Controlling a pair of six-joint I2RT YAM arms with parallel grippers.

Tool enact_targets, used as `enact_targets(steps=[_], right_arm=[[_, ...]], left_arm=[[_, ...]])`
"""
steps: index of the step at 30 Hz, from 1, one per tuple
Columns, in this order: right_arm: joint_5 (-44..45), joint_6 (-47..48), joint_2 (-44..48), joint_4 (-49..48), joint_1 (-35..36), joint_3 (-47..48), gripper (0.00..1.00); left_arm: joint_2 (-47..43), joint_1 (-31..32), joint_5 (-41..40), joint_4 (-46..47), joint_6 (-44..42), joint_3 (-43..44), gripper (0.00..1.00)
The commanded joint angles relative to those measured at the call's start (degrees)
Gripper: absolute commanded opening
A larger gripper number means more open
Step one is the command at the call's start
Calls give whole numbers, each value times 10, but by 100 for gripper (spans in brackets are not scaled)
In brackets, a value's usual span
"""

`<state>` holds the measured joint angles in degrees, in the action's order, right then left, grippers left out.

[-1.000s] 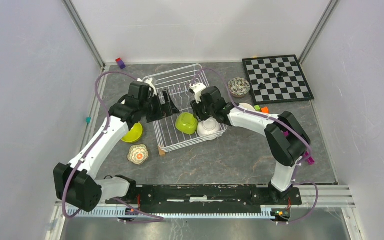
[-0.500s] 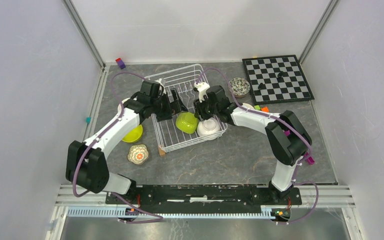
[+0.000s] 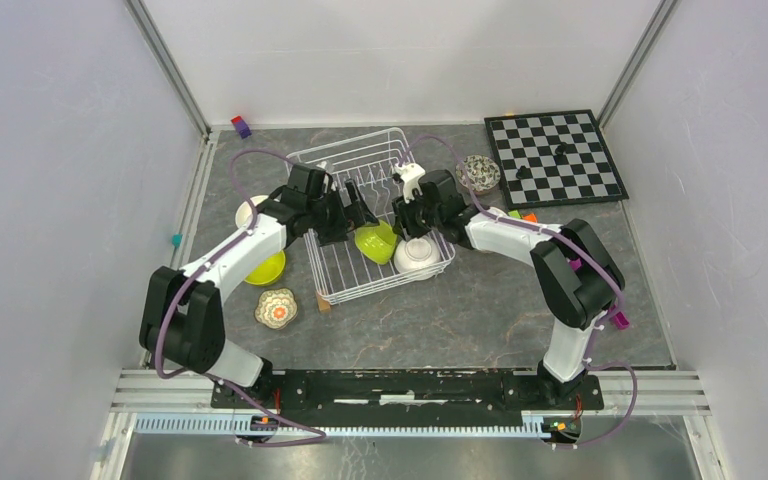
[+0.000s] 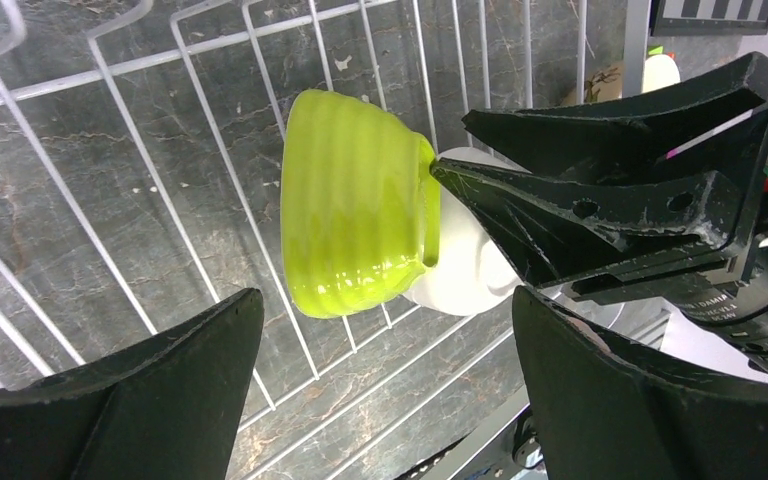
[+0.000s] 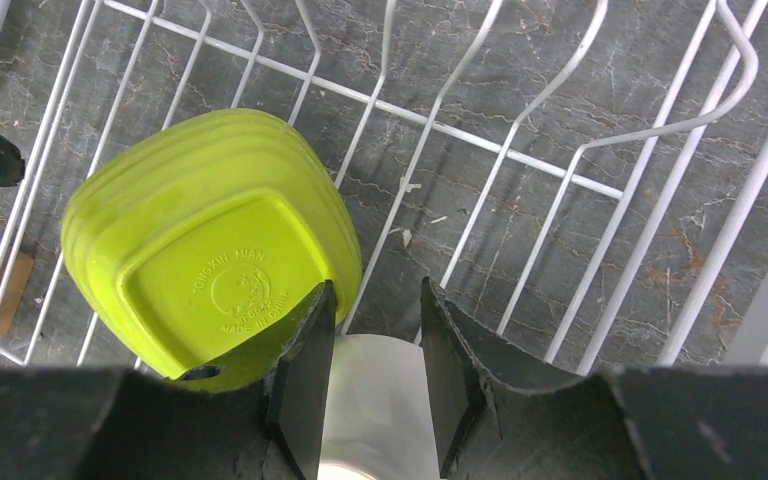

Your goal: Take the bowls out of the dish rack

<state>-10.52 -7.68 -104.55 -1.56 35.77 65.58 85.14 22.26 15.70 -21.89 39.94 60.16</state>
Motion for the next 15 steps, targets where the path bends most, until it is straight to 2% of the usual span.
enact_targets(steps=[1,9,15], right_arm=[[-24,3,-10,-7,-4,-13,44],[-30,5,-13,-12,-5,-15,44],[-29,9,-11,-12,-6,-21,44]], left_arm=[[14,2,29,49,30,-9,100],[50,2,71,93,56,-18,94],[52,3,62,100,61,-24,91]])
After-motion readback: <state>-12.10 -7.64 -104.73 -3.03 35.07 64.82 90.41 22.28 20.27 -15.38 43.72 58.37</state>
